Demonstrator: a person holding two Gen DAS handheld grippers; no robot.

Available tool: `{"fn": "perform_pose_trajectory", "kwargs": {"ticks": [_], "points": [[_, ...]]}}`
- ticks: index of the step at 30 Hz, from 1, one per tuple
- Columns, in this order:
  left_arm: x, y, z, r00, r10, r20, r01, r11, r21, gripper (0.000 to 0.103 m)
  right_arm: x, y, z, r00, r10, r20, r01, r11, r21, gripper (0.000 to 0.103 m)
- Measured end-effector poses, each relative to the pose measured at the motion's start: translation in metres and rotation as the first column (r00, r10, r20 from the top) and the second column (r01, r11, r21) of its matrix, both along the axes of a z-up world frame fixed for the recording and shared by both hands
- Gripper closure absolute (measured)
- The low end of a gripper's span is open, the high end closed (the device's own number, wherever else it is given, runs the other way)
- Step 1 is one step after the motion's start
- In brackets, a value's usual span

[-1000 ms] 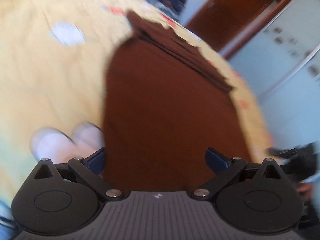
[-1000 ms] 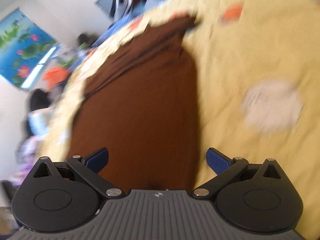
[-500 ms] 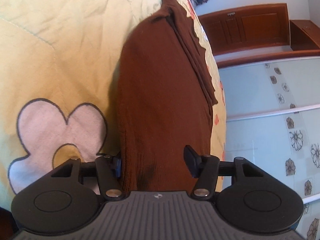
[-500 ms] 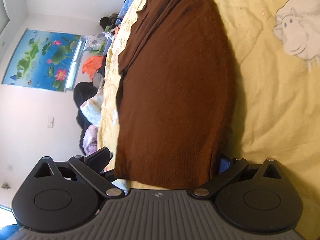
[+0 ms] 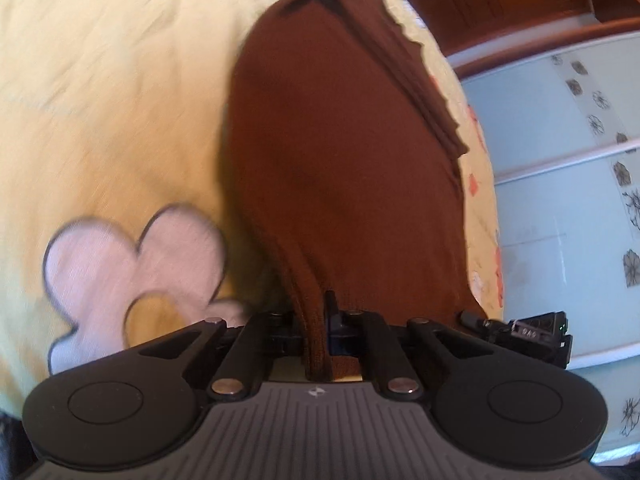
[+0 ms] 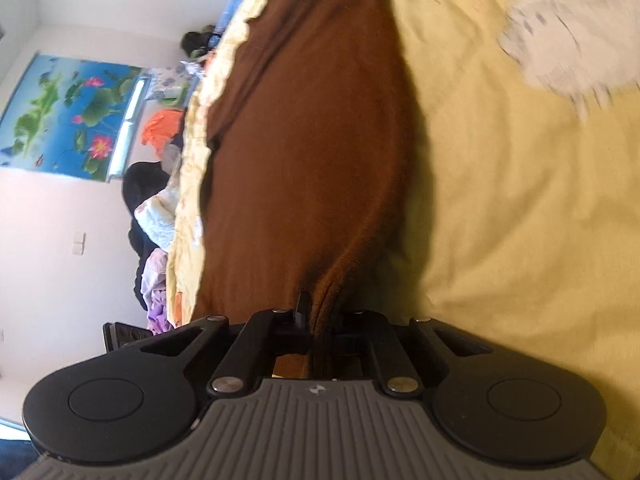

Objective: Fold small clothes
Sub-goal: 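Grasp the sweater hem with both tools and lift it toward the collar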

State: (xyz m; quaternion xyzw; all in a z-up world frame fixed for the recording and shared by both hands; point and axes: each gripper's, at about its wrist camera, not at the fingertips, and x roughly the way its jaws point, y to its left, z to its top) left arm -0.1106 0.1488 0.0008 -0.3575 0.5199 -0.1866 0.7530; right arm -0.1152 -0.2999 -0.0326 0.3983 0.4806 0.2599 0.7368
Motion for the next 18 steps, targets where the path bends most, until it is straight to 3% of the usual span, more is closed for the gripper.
{"fn": "perform_pose_trajectory", "kwargs": {"ticks": [4, 10, 12, 15, 18], "points": [[0.039, 0.004, 0.039, 0.986, -0.006, 0.168, 0.011, 1.000, -0.028, 0.098, 0.017, -0.008, 0.033, 0.992, -0.022, 0.123, 0.015, 0.998, 0.059, 0.089], [0.159, 0.005, 0.097, 0.918, 0.048, 0.394, -0.033, 0.998, -0.045, 0.098, 0.102, -0.024, 0.087, 0.944, -0.097, 0.314, 0.061, 0.990, 0.125, 0.089], [0.206, -0.002, 0.107, 0.901, 0.066, 0.429, -0.060, 0.998, -0.027, 0.098, 0.146, -0.033, 0.099, 0.930, -0.133, 0.343, 0.085, 0.985, 0.150, 0.089], [0.276, -0.013, 0.109, 0.895, 0.111, 0.432, -0.130, 0.991, 0.016, 0.098, 0.219, -0.042, 0.106, 0.922, -0.185, 0.340, 0.135, 0.977, 0.165, 0.089], [0.339, -0.022, 0.091, 0.887, 0.191, 0.421, -0.264, 0.957, 0.121, 0.096, 0.291, -0.046, 0.095, 0.925, -0.237, 0.297, 0.201, 0.969, 0.146, 0.088]]}}
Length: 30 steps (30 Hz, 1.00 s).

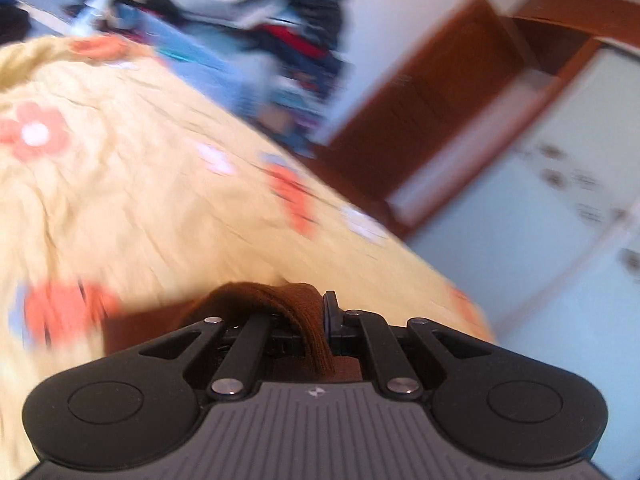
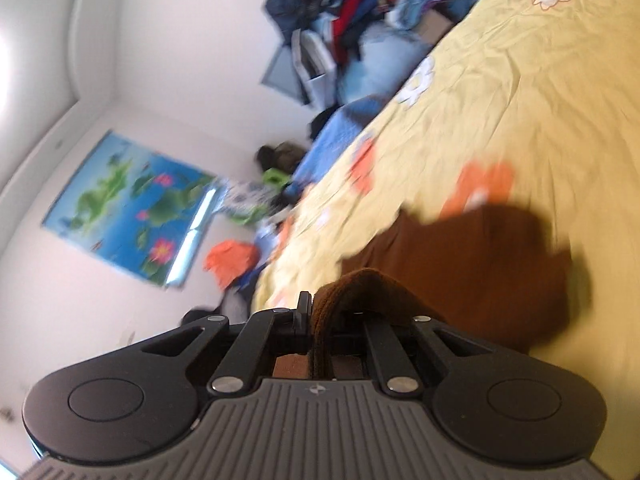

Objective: Fold small clothes
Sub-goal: 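Grasp the sweater hem with both tools and lift it toward the collar, then lay the hem over the collar and open both tools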

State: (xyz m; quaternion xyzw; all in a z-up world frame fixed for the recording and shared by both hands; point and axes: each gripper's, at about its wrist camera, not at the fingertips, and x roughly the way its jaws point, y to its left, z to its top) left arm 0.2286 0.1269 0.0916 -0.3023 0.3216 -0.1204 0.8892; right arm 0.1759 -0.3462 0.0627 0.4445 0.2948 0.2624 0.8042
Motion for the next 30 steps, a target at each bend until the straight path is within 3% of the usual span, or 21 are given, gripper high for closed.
{"fn": "perform_pose_trajectory", "kwargs": {"ticks": [1, 2, 4, 6, 7, 10, 12, 15, 17, 20, 22, 24, 25, 26, 28, 30], "points": [[0.018, -0.003, -0.012, 0.999, 0.028, -0.044, -0.027, 0.999, 0.017, 0.088, 0.021, -0.003, -0.008, 0.999, -0.036, -0.026, 0.036, 0.999, 0.008, 0.081], [0.035, -0.003, -0.025, 0.990, 0.064, -0.127, -0.059, 0.997, 0.044, 0.081, 0.039, -0.005, -0.021, 0.994, -0.086, -0.062, 0.087, 0.996, 0.006, 0.050], [0.040, 0.001, -0.039, 0.966, 0.128, -0.227, -0.123, 0.992, 0.035, 0.080, 0.060, -0.006, -0.044, 0.969, -0.179, -0.171, 0.174, 0.984, -0.042, 0.010], [0.014, 0.009, -0.041, 0.977, 0.121, -0.173, -0.125, 0.992, -0.013, 0.077, 0.056, -0.003, -0.052, 0.964, -0.215, -0.156, 0.211, 0.977, -0.043, 0.011], [-0.003, 0.012, -0.039, 0.981, 0.124, -0.146, -0.125, 0.992, 0.007, 0.069, 0.047, -0.001, -0.052, 0.971, -0.206, -0.124, 0.202, 0.978, -0.040, 0.011], [-0.072, 0.022, -0.036, 0.981, 0.191, -0.040, -0.187, 0.979, 0.074, 0.018, 0.000, 0.001, -0.045, 0.984, -0.178, -0.020, 0.176, 0.981, -0.084, 0.011], [-0.121, 0.029, -0.039, 0.976, 0.215, 0.005, -0.215, 0.973, 0.089, 0.017, -0.043, -0.007, -0.042, 0.981, -0.191, 0.034, 0.194, 0.971, -0.137, 0.010], [-0.171, 0.038, -0.054, 0.973, 0.224, -0.055, -0.222, 0.974, 0.040, 0.017, -0.097, -0.020, -0.050, 0.973, -0.228, 0.017, 0.227, 0.956, -0.184, 0.008], [-0.183, 0.037, -0.070, 0.970, 0.211, -0.119, -0.213, 0.977, -0.008, 0.017, -0.114, -0.025, -0.061, 0.966, -0.254, -0.040, 0.242, 0.950, -0.196, 0.008], [-0.182, 0.022, -0.074, 0.971, 0.222, -0.084, -0.222, 0.975, 0.012, 0.016, -0.117, -0.011, -0.075, 0.971, -0.229, -0.071, 0.211, 0.957, -0.201, 0.005], [-0.166, 0.018, -0.077, 0.974, 0.208, -0.086, -0.212, 0.976, -0.045, 0.016, -0.102, 0.001, -0.074, 0.974, -0.203, -0.100, 0.186, 0.969, -0.160, 0.005], [-0.155, 0.010, -0.078, 0.968, 0.244, -0.066, -0.245, 0.969, -0.014, 0.018, -0.089, 0.011, -0.072, 0.977, -0.183, -0.108, 0.169, 0.978, -0.124, 0.011], [-0.149, 0.004, -0.077, 0.965, 0.253, -0.062, -0.252, 0.967, 0.025, 0.031, -0.081, 0.017, -0.072, 0.980, -0.164, -0.113, 0.150, 0.981, -0.124, 0.027], [-0.142, -0.002, -0.079, 0.964, 0.254, -0.081, -0.248, 0.966, 0.073, 0.071, -0.072, 0.024, -0.072, 0.982, -0.141, -0.125, 0.122, 0.981, -0.152, 0.053], [-0.138, -0.005, -0.079, 0.959, 0.265, -0.099, -0.254, 0.961, 0.111, 0.080, -0.056, 0.035, -0.080, 0.980, -0.106, -0.171, 0.073, 0.980, -0.187, 0.079], [-0.141, 0.000, -0.076, 0.962, 0.240, -0.132, -0.231, 0.970, 0.082, 0.086, -0.058, 0.033, -0.086, 0.980, -0.083, -0.179, 0.054, 0.986, -0.161, 0.079]]}}
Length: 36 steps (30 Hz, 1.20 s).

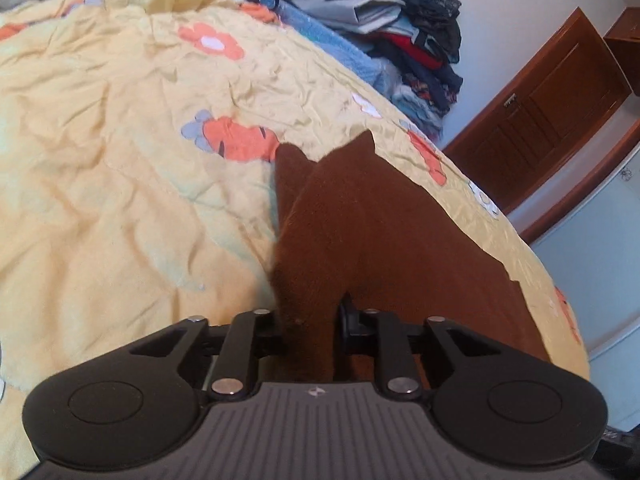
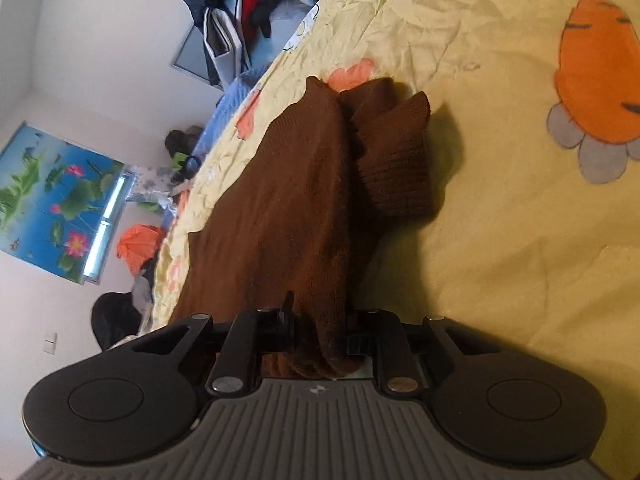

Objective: Fold small clothes
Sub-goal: 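Lay the hem over the collar and open both tools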

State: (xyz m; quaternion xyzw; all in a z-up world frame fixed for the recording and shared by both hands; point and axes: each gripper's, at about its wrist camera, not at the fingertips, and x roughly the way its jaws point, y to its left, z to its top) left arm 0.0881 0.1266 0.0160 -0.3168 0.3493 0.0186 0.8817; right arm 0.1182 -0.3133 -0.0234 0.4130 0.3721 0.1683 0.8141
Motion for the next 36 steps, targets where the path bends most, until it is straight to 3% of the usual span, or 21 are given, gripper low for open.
{"fn": "perform_pose_trajectory", "kwargs": {"ticks": [7, 10, 11, 12, 13, 14, 15, 16, 17, 19, 21, 23, 27, 28, 30, 31, 32, 36], "points": [[-0.076, 0.011, 0.035, 0.990, -0.119, 0.073, 0.124, 0.990, -0.070, 0.090, -0.071, -0.014, 0.033, 0.990, 0.087, 0.110, -0.082, 0.995, -0.049, 0.083], [-0.101, 0.006, 0.013, 0.981, -0.196, 0.003, 0.195, 0.980, 0.031, 0.087, -0.109, -0.021, 0.032, 0.988, 0.124, 0.096, -0.111, 0.985, -0.133, 0.082], [-0.107, 0.006, 0.004, 0.979, -0.203, -0.025, 0.204, 0.978, 0.042, 0.083, -0.118, -0.022, 0.026, 0.991, 0.122, 0.062, -0.110, 0.980, -0.166, 0.078], [-0.117, 0.010, 0.002, 0.979, -0.204, 0.001, 0.204, 0.979, 0.028, 0.083, -0.124, -0.024, 0.018, 0.993, 0.115, 0.034, -0.108, 0.980, -0.166, 0.076], [-0.122, 0.013, 0.005, 0.980, -0.198, 0.008, 0.198, 0.980, 0.023, 0.078, -0.132, -0.030, 0.011, 0.994, 0.104, 0.025, -0.099, 0.984, -0.146, 0.074], [-0.126, 0.018, 0.013, 0.982, -0.191, 0.011, 0.191, 0.981, 0.033, 0.074, -0.138, -0.037, 0.010, 0.996, 0.085, 0.032, -0.081, 0.990, -0.117, 0.060], [-0.128, 0.021, 0.022, 0.983, -0.182, 0.023, 0.181, 0.982, 0.048, 0.071, -0.140, -0.044, 0.015, 0.998, 0.053, 0.030, -0.049, 0.993, -0.104, 0.055], [-0.130, 0.026, 0.034, 0.985, -0.165, 0.053, 0.161, 0.984, 0.071, 0.057, -0.143, -0.050, 0.024, 0.999, 0.012, 0.051, -0.006, 0.995, -0.104, 0.046], [-0.131, 0.030, 0.046, 0.985, -0.139, 0.099, 0.129, 0.987, 0.098, 0.033, -0.144, -0.055, 0.034, 0.995, -0.023, 0.095, 0.033, 0.994, -0.104, 0.039], [-0.127, 0.032, 0.066, 0.978, -0.096, 0.187, 0.064, 0.984, 0.168, 0.013, -0.131, -0.060, 0.054, 0.985, -0.041, 0.166, 0.057, 0.994, -0.092, 0.036], [-0.108, 0.025, 0.076, 0.977, -0.097, 0.189, 0.048, 0.967, 0.251, 0.013, -0.105, -0.055, 0.072, 0.981, -0.022, 0.191, 0.048, 0.990, -0.135, 0.036], [-0.082, 0.012, 0.076, 0.977, -0.140, 0.158, 0.086, 0.949, 0.304, 0.013, -0.075, -0.044, 0.080, 0.980, 0.029, 0.198, 0.014, 0.977, -0.213, 0.036], [-0.025, -0.025, 0.051, 0.973, -0.227, 0.026, 0.197, 0.890, 0.412, 0.014, -0.014, -0.012, 0.068, 0.991, 0.095, 0.094, -0.059, 0.942, -0.331, 0.037], [-0.011, -0.034, 0.044, 0.971, -0.241, -0.003, 0.216, 0.866, 0.450, 0.014, -0.005, -0.004, 0.061, 0.993, 0.104, 0.057, -0.076, 0.929, -0.363, 0.041], [0.012, -0.044, 0.031, 0.971, -0.234, -0.049, 0.226, 0.832, 0.507, 0.014, 0.002, 0.007, 0.053, 0.990, 0.134, 0.048, -0.103, 0.907, -0.408, 0.069], [0.020, -0.046, 0.026, 0.970, -0.232, -0.079, 0.239, 0.824, 0.515, 0.023, 0.002, 0.009, 0.053, 0.988, 0.142, 0.052, -0.106, 0.896, -0.431, 0.090], [0.026, -0.046, 0.022, 0.967, -0.228, -0.111, 0.252, 0.826, 0.504, 0.036, -0.004, 0.008, 0.052, 0.988, 0.146, 0.053, -0.110, 0.896, -0.429, 0.090], [0.021, -0.042, 0.015, 0.963, -0.248, -0.105, 0.268, 0.842, 0.467, 0.036, -0.038, -0.018, 0.055, 0.990, 0.107, 0.097, -0.064, 0.927, -0.371, 0.092]]}}
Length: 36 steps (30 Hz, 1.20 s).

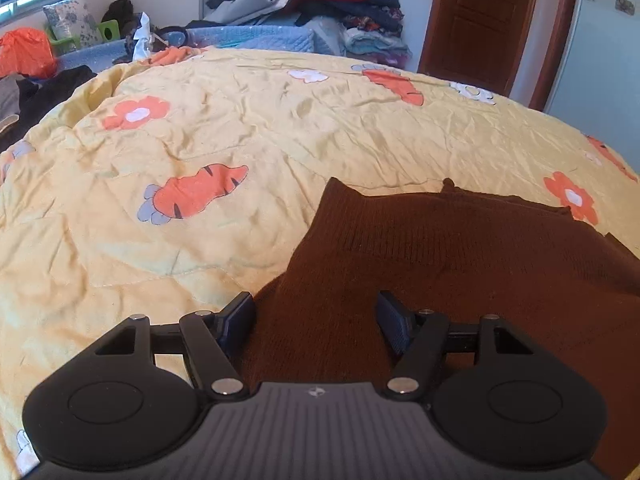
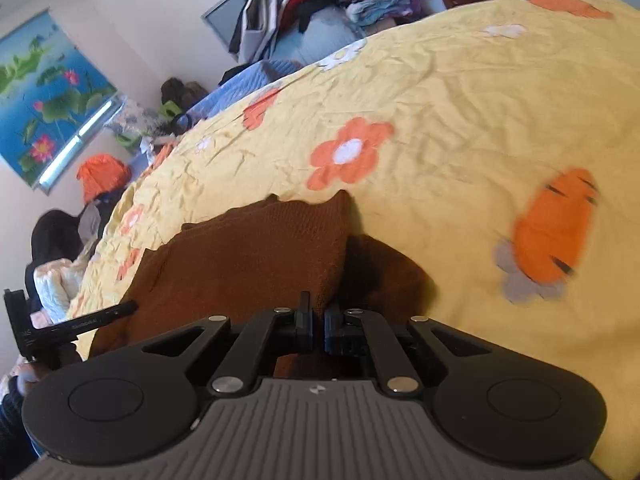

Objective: Fold small clothes

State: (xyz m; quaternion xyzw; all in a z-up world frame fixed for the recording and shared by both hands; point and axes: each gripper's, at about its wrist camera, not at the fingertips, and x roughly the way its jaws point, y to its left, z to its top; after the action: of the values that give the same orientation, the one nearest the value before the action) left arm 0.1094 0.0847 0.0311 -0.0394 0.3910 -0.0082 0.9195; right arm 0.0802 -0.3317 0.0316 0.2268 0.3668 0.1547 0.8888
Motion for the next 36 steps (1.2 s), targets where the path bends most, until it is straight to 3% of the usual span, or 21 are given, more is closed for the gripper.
{"fn": "perform_pose_trajectory", "kwargs": {"ticks": [3, 4, 5, 7, 8, 13, 14, 15, 16, 17, 18, 20, 22, 24, 25, 27, 29, 30, 31, 34, 36], "points": [[0.003, 0.000, 0.005, 1.000, -0.002, -0.009, 0.002, 1.000, -0.012, 0.035, -0.012, -0.013, -0.012, 1.000, -0.004, 0.003, 0.004, 0.998, 0.059, 0.089], [0.007, 0.001, 0.009, 1.000, 0.001, -0.011, -0.001, 1.000, -0.023, 0.035, -0.011, -0.015, -0.009, 1.000, -0.016, 0.000, 0.016, 0.996, 0.083, 0.073], [0.013, 0.002, 0.014, 1.000, 0.001, 0.000, -0.001, 0.999, -0.034, 0.035, -0.007, -0.018, -0.004, 0.999, -0.039, -0.005, 0.040, 0.994, 0.098, 0.048], [0.028, -0.001, 0.023, 1.000, 0.008, 0.021, -0.008, 1.000, -0.011, 0.035, 0.002, -0.020, 0.010, 0.995, -0.090, 0.040, 0.085, 0.989, 0.121, 0.018], [0.037, -0.003, 0.025, 1.000, 0.009, 0.022, -0.010, 1.000, 0.004, 0.035, 0.011, -0.019, 0.016, 0.992, -0.101, 0.072, 0.092, 0.989, 0.116, 0.017], [0.091, -0.018, 0.003, 0.996, -0.031, -0.081, 0.036, 0.998, 0.054, 0.036, 0.079, 0.009, 0.012, 0.999, -0.054, -0.003, 0.054, 0.998, 0.017, 0.022], [0.094, -0.021, 0.003, 0.997, -0.043, -0.062, 0.047, 0.997, 0.066, 0.050, 0.092, 0.019, 0.006, 0.999, -0.037, -0.021, 0.036, 0.999, -0.036, 0.028], [0.096, -0.024, 0.004, 0.997, -0.061, -0.044, 0.064, 0.996, 0.069, 0.072, 0.099, 0.029, 0.001, 1.000, -0.026, -0.017, 0.024, 0.995, -0.098, 0.036], [0.096, -0.026, 0.008, 0.997, -0.072, -0.028, 0.074, 0.995, 0.060, 0.099, 0.101, 0.038, 0.001, 1.000, -0.006, 0.022, 0.009, 0.988, -0.152, 0.080], [0.094, -0.026, 0.014, 0.998, -0.062, 0.010, 0.062, 0.996, 0.061, 0.099, 0.107, 0.043, 0.001, 0.999, 0.031, -0.009, -0.032, 0.987, -0.156, 0.089], [0.091, -0.027, 0.020, 0.996, -0.048, 0.070, 0.043, 0.996, 0.078, 0.099, 0.106, 0.044, 0.004, 1.000, 0.030, 0.002, -0.030, 0.989, -0.143, 0.089], [0.088, -0.027, 0.026, 0.989, -0.036, 0.142, 0.019, 0.993, 0.115, 0.099, 0.095, 0.040, 0.019, 0.994, 0.004, 0.113, 0.011, 0.992, -0.127, 0.091], [0.096, -0.028, 0.014, 0.994, -0.027, 0.107, 0.012, 0.990, 0.138, 0.099, 0.094, 0.024, 0.020, 0.986, -0.079, 0.145, 0.091, 0.993, -0.075, 0.091], [0.100, -0.032, -0.007, 0.998, -0.029, 0.062, 0.017, 0.982, 0.189, 0.099, 0.104, 0.010, 0.002, 0.987, -0.141, 0.071, 0.145, 0.988, -0.052, 0.091], [0.094, -0.035, -0.008, 0.995, -0.033, 0.090, 0.013, 0.977, 0.213, 0.098, 0.107, 0.011, -0.009, 0.989, -0.143, 0.030, 0.145, 0.987, -0.070, 0.095], [0.086, -0.036, 0.000, 0.994, -0.029, 0.104, 0.007, 0.978, 0.206, 0.095, 0.100, 0.014, -0.014, 0.987, -0.146, 0.063, 0.150, 0.986, -0.071, 0.093], [0.063, -0.033, 0.018, 0.988, -0.019, 0.154, -0.008, 0.984, 0.177, 0.092, 0.094, 0.015, -0.009, 0.988, -0.152, 0.036, 0.154, 0.987, -0.055, 0.064], [0.049, -0.032, 0.026, 0.985, -0.009, 0.173, -0.019, 0.987, 0.160, 0.090, 0.087, 0.015, -0.003, 0.987, -0.157, 0.043, 0.160, 0.985, -0.062, 0.056], [0.030, -0.032, 0.034, 0.983, 0.007, 0.183, -0.030, 0.992, 0.124, 0.082, 0.073, 0.017, 0.005, 0.982, -0.172, 0.084, 0.178, 0.981, -0.077, 0.048], [-0.018, -0.046, 0.035, 0.982, -0.055, 0.180, 0.047, 0.998, 0.050, 0.037, 0.029, 0.028, 0.024, 0.970, -0.145, 0.195, 0.159, 0.986, -0.059, 0.035], [-0.040, -0.066, 0.021, 0.979, -0.130, 0.155, 0.116, 0.989, 0.096, 0.034, 0.010, 0.046, 0.025, 0.974, -0.093, 0.208, 0.104, 0.994, -0.045, 0.029]]}}
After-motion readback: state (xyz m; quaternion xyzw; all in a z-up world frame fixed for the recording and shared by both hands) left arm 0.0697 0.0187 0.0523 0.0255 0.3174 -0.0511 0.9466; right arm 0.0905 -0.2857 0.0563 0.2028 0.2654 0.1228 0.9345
